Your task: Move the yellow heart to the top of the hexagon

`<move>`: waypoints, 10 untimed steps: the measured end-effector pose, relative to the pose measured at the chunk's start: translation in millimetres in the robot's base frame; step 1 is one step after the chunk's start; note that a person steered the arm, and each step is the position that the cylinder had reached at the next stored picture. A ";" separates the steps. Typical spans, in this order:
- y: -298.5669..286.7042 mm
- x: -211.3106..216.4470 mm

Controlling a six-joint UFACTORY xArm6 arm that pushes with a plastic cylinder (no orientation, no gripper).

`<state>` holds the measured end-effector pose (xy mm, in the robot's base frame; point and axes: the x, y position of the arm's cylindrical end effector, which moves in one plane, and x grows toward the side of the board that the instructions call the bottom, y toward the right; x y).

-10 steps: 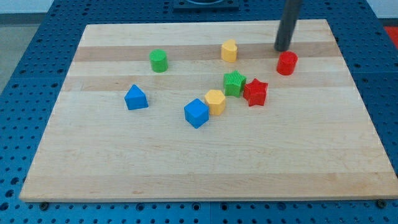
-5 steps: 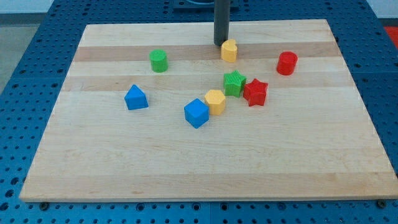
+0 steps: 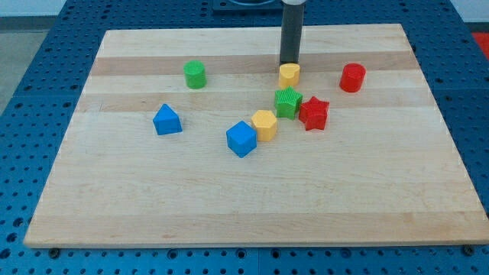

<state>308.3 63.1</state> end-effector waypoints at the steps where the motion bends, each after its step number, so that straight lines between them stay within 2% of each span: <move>1: 16.2 0.0; 3: 26.4 15.4; 5: -27.1 23.6; 7: -44.2 45.7; 10: -25.4 34.2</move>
